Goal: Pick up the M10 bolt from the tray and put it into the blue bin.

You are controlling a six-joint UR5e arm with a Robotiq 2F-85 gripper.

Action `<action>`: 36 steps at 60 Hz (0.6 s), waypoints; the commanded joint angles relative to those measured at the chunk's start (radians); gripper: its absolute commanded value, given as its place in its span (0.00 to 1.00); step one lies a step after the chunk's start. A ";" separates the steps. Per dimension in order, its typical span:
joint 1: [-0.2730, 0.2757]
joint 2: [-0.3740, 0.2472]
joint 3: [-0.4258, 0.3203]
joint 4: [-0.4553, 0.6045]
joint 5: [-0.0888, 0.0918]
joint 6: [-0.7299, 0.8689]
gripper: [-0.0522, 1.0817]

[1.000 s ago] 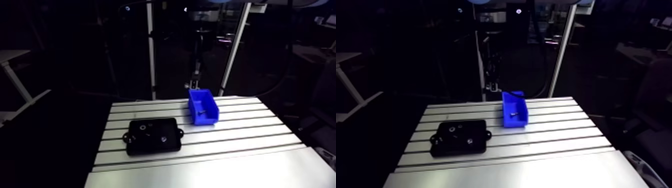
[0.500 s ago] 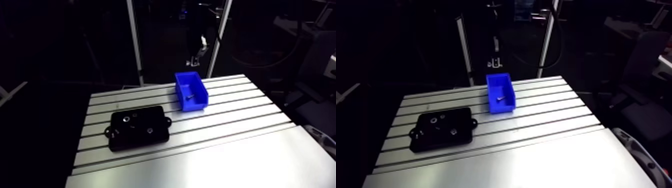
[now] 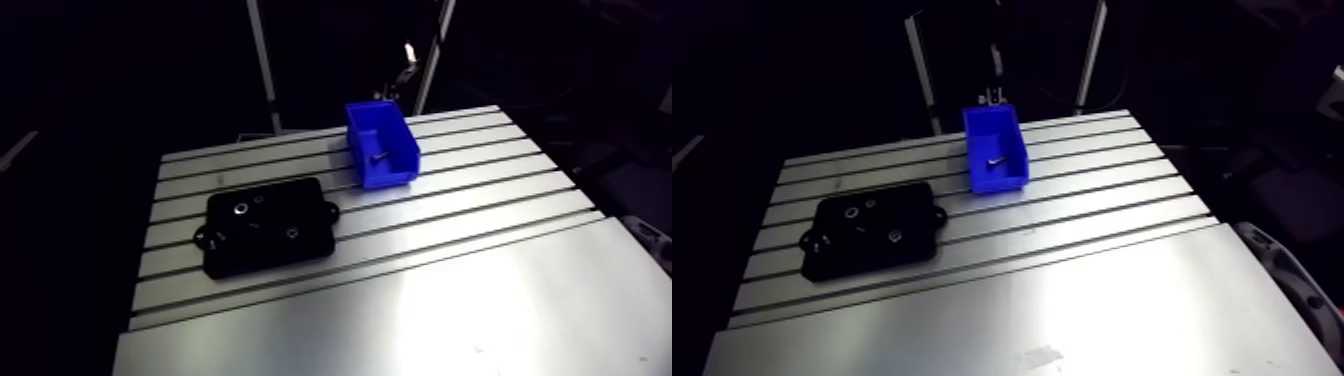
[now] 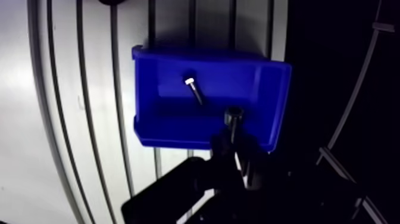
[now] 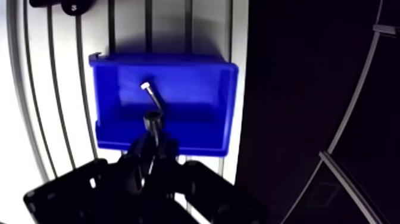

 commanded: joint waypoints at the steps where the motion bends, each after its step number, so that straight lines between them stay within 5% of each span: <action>1: 0.014 0.035 -0.002 -0.036 -0.001 0.004 0.99; 36: 0.019 0.135 0.001 -0.082 -0.007 0.012 0.99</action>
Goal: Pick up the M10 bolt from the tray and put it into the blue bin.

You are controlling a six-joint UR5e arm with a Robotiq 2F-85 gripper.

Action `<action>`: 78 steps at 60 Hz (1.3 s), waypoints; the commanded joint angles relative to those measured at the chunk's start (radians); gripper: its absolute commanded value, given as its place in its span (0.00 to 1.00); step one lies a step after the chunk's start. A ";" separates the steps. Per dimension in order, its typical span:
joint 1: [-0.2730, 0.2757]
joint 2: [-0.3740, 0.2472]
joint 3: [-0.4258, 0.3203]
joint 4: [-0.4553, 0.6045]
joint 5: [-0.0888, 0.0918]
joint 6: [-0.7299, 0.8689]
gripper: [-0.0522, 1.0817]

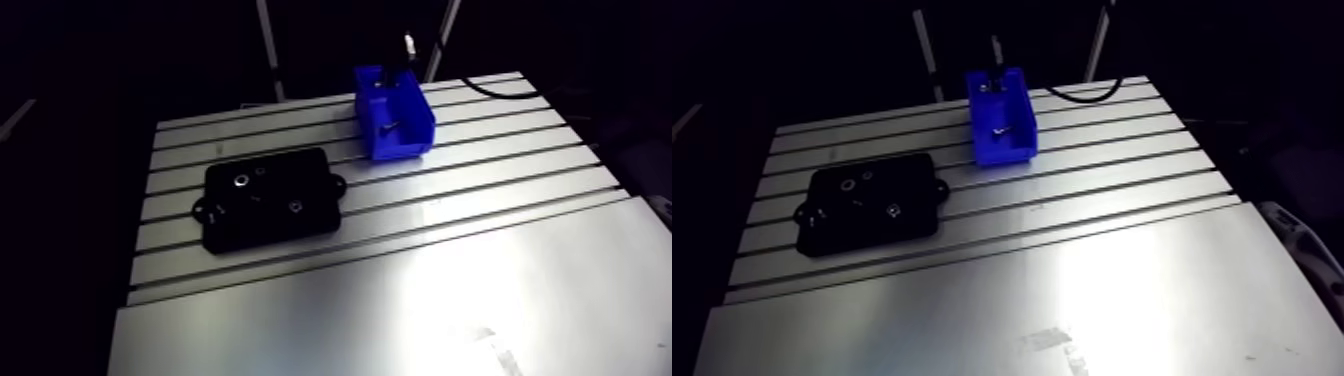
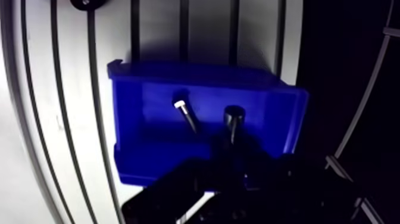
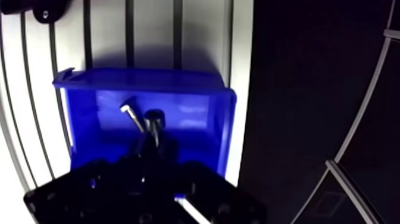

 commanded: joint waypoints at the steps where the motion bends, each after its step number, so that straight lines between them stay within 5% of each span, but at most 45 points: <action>1: 0.001 0.033 0.003 -0.018 -0.003 0.000 0.99; 37: 0.004 0.059 0.008 -0.044 -0.015 0.012 0.94; 41: 0.004 0.059 0.008 -0.044 -0.015 0.022 0.81; 43: 0.004 0.059 0.008 -0.044 -0.015 0.029 0.51; 48: 0.002 0.059 0.011 -0.043 -0.018 0.026 0.31; 51: 0.002 0.056 0.011 -0.041 -0.027 0.013 0.08; 61: 0.001 0.038 0.002 -0.029 -0.037 0.009 0.05; 78: 0.028 -0.114 -0.040 0.152 -0.026 0.034 0.05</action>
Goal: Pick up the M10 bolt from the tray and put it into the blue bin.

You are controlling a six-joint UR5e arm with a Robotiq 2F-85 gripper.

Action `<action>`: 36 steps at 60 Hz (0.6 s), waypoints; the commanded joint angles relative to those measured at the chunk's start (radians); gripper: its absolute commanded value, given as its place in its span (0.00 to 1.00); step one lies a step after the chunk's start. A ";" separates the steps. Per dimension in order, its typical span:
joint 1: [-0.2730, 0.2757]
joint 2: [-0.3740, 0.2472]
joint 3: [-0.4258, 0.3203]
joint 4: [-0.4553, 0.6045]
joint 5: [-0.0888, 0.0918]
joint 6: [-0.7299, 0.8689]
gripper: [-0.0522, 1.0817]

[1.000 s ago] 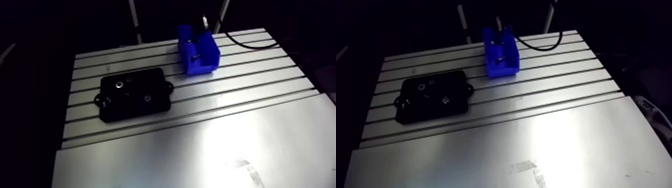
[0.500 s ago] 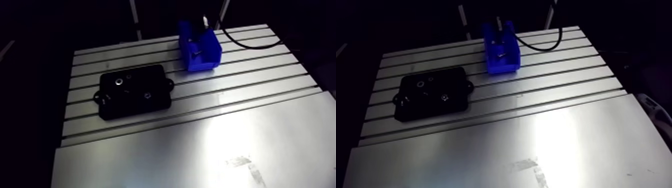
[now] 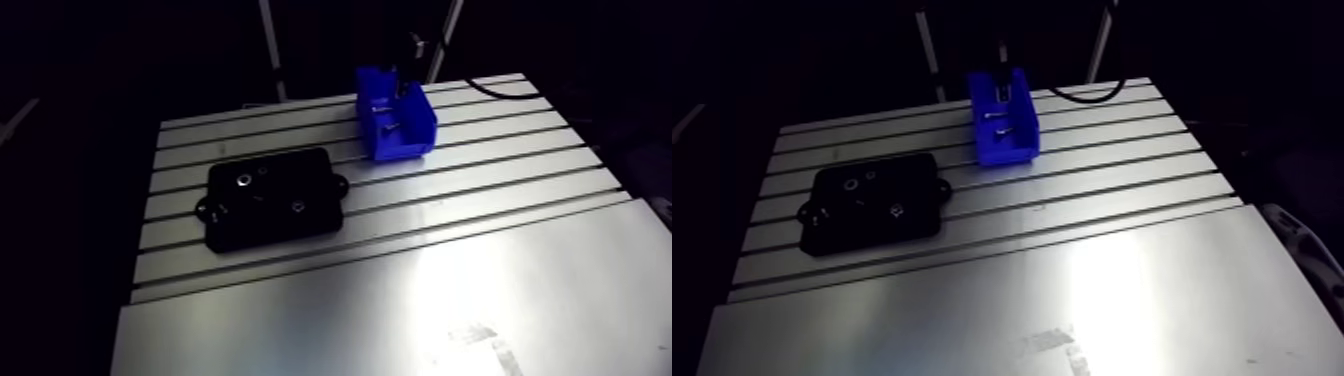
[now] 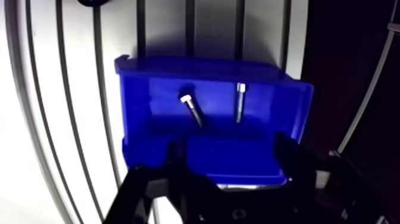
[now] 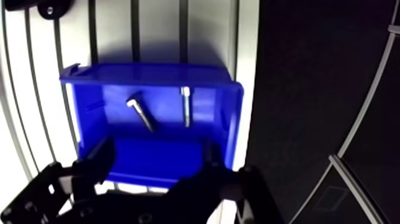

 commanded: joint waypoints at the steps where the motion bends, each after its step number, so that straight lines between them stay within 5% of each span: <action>1: 0.020 -0.100 -0.037 0.129 0.004 0.022 0.05; 20: 0.036 -0.217 -0.182 0.487 0.010 0.482 0.05; 25: 0.065 -0.243 -0.196 0.544 0.009 0.712 0.05; 26: 0.087 -0.259 -0.198 0.563 -0.009 0.897 0.05; 36: 0.121 -0.310 -0.176 0.574 0.007 1.286 0.05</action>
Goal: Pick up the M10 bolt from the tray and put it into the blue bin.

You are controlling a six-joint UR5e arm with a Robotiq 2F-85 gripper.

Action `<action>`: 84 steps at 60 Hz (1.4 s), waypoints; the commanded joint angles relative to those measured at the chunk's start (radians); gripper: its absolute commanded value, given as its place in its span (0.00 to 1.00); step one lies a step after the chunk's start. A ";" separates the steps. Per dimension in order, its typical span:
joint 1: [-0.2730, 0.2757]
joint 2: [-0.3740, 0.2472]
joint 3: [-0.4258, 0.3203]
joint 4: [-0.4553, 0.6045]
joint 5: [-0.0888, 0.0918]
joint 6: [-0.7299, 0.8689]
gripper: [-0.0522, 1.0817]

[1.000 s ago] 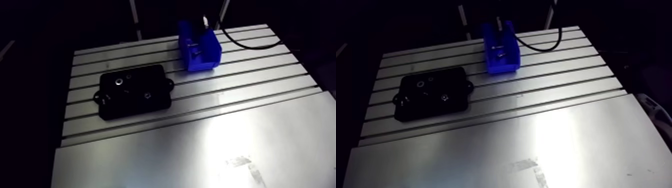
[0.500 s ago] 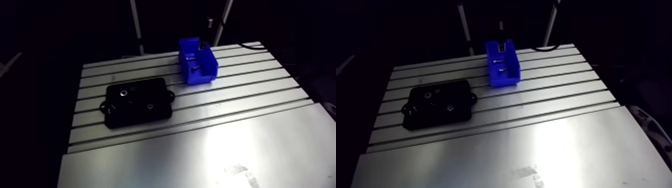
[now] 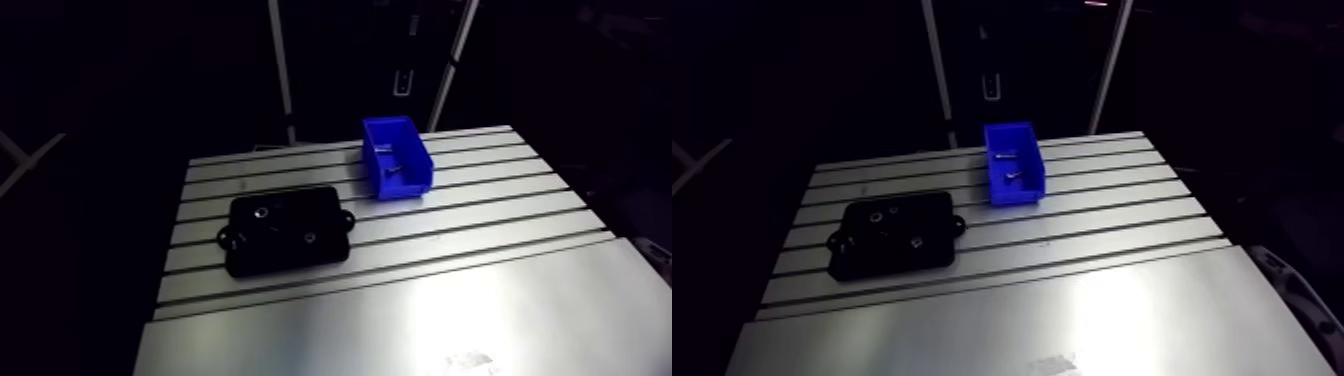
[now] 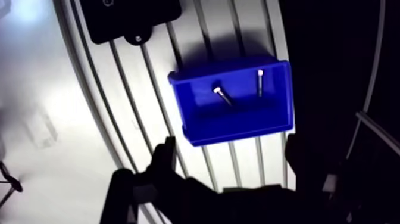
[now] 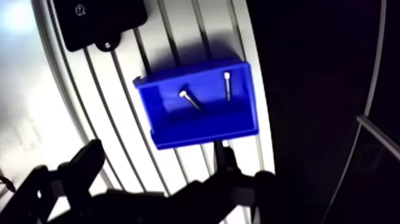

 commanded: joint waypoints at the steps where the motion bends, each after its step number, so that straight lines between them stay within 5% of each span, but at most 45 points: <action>1: 0.088 -0.161 -0.065 0.264 0.002 1.023 0.05; 10: 0.091 -0.215 -0.066 0.263 0.002 1.257 0.05; 23: 0.093 -0.266 -0.042 0.303 0.001 1.369 0.05; 32: 0.092 -0.309 -0.035 0.308 -0.001 1.383 0.05; 84: 0.088 -0.330 -0.007 0.298 0.001 1.392 0.05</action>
